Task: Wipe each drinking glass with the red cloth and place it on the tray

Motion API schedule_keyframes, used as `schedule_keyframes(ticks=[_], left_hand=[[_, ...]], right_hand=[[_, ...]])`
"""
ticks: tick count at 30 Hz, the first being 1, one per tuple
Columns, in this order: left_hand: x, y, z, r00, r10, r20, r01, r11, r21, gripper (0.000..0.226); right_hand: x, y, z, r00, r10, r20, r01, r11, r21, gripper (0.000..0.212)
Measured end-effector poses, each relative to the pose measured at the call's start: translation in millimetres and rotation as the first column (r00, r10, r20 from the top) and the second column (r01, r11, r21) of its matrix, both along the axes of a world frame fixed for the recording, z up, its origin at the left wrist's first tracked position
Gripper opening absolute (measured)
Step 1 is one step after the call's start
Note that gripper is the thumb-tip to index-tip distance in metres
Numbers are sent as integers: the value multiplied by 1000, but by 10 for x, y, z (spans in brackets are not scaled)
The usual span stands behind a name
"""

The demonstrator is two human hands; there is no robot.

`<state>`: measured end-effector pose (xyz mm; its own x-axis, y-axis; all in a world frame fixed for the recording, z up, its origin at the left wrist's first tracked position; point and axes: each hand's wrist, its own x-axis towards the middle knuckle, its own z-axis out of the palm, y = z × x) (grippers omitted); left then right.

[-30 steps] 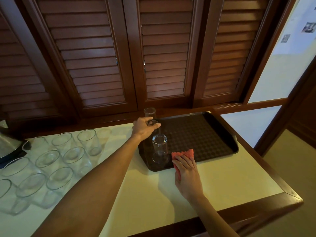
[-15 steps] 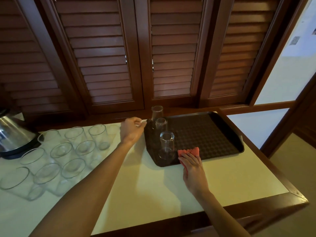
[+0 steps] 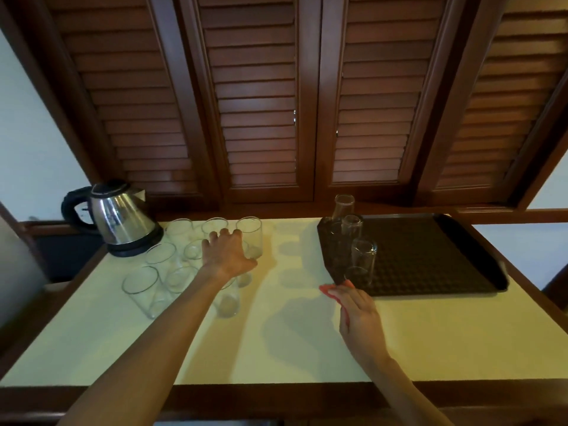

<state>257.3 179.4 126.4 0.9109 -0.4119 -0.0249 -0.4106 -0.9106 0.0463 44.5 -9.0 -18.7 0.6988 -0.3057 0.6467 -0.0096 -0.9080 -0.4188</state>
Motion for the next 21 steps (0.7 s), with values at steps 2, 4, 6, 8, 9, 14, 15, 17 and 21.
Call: schedule_keyframes(ticks=[2,4,6,8,9,14,15,17,21], left_hand=[[-19,75,35,1000,5,21,-4,999,-42,76],[-112,148,69,999,16,44,-13,997,-70,72],[-243,233,65,999,45,18,-44,997,-69,70],[-364,314,35,997,67,-23,-68,997,-25,75],[-406,348,18,997,72,-41,-71,997,32,79],[-443,444,-5,994,86,-64,-68,968,242,78],[-432,460,2,995,79,-63,-64,975,213,72],[-420,510,36,997,64,-48,-56,987,148,67],[-436,620,216,998,39,-45,-42,996,-74,72]], right_hand=[[58,85,1,1000,1,-11,-1,1000,-5,52],[100,162,12,1000,21,-20,-22,1000,-16,47],[142,243,6,998,46,-39,-47,998,-30,45],[174,329,-15,997,53,-57,-56,997,-50,46],[183,369,-22,997,49,-65,-53,997,-60,47],[208,493,-23,997,46,-64,-50,997,-51,46],[220,513,10,997,56,-58,-58,998,-37,44],[241,564,94,996,84,-18,-83,996,28,42],[257,708,452,984,29,174,-88,935,343,40]])
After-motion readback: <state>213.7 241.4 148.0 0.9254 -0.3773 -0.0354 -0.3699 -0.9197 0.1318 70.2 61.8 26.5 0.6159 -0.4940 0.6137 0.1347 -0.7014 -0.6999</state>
